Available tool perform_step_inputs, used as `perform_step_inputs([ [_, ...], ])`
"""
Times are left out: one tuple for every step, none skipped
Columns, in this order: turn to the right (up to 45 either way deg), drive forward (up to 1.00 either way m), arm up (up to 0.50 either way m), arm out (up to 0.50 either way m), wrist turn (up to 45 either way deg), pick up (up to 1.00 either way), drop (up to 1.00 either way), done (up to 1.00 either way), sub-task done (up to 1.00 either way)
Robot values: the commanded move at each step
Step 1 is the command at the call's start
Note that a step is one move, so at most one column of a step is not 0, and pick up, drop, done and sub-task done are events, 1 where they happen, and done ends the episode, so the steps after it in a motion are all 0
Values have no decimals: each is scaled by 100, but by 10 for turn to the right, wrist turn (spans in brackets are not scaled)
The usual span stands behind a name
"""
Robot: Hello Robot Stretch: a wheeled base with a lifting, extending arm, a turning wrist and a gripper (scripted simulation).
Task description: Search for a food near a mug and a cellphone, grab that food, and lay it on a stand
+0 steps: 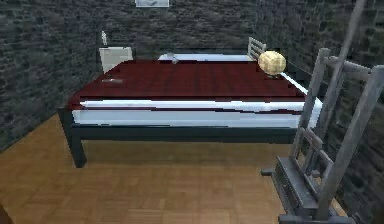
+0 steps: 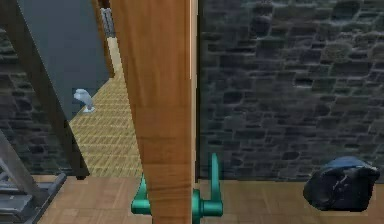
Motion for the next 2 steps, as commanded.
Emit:
perform_step_inputs([
  [0,15,0,0,0,0,0,0,0],
  [330,0,0,0,0,0,0,0,0],
])
